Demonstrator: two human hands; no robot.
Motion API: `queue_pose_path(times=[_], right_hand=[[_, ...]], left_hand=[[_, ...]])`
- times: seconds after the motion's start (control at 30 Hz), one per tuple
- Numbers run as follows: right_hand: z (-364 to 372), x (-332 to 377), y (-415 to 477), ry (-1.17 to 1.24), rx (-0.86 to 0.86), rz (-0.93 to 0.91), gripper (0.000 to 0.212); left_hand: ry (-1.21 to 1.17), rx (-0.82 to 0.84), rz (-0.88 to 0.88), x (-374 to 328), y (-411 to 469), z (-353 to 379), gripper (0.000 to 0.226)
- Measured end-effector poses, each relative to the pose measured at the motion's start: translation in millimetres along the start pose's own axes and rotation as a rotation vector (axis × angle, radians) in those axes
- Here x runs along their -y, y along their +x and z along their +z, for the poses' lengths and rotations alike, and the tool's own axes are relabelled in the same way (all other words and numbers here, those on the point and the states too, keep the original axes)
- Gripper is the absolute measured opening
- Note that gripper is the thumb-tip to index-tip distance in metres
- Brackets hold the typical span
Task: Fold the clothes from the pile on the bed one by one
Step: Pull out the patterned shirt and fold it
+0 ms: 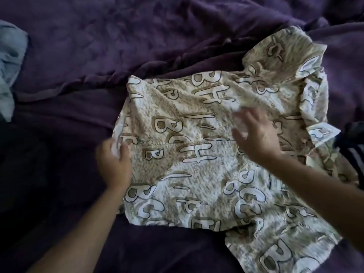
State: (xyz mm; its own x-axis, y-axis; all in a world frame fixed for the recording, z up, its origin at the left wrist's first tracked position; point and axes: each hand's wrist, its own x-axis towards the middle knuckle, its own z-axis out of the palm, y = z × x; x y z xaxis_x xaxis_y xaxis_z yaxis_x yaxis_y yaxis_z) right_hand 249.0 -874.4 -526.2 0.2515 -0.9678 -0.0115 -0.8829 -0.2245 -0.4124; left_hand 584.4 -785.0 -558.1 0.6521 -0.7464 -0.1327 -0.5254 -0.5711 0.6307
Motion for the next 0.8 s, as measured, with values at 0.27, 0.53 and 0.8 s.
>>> queue_pose_path(times=[0.27,0.53,0.8], right_hand=[[19,38,-180,0.062,0.403,-0.029,0.045],[-1,-17,-246,-0.300,0.575,0.235,0.037],[-34,-26,-281,-0.012,0.105,0.555,0.033]], left_hand=[[-0.024,0.423,-0.250,70,-127,-59,0.037],[-0.180,0.454,-0.138,77,-100,-102,0.028],[-0.041,0.824,-0.139,66,-114,-118,0.018]])
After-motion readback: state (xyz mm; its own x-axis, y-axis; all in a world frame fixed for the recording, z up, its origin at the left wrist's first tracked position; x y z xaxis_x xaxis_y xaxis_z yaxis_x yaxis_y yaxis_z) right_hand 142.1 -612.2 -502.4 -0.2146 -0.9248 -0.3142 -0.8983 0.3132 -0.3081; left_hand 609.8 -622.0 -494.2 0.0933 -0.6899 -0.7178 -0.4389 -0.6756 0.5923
